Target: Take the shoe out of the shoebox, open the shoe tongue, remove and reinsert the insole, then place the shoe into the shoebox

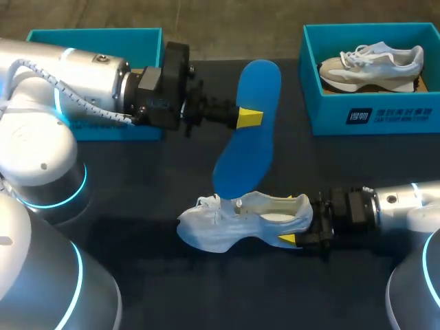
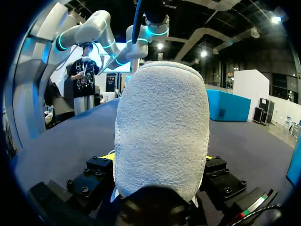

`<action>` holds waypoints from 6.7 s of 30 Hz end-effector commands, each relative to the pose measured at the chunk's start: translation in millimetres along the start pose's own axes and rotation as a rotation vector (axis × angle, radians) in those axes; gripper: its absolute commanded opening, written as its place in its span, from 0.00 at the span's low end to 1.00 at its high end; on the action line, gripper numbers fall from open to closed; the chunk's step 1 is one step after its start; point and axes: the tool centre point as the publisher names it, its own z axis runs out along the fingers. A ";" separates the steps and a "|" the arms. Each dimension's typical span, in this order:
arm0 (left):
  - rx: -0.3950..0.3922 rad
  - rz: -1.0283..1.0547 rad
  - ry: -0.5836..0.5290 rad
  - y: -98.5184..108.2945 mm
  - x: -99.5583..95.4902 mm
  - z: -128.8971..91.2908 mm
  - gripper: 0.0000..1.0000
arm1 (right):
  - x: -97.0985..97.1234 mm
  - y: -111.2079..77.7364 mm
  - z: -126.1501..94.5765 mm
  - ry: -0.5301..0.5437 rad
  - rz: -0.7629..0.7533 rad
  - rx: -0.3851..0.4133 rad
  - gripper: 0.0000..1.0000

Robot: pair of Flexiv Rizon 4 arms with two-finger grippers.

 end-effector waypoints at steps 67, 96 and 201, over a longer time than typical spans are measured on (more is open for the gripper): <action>0.155 -0.270 0.065 -47.9 47.4 -48.2 0.00 | -3.5 -0.3 -2.7 0.007 -0.006 -0.003 0.00; 0.160 -0.256 0.030 -49.1 54.0 -65.1 0.00 | -3.9 4.4 -19.8 0.022 -0.013 0.065 1.00; 0.157 -0.244 0.046 -51.1 53.7 -64.6 0.00 | -28.5 78.4 -22.0 0.011 -0.038 1.201 1.00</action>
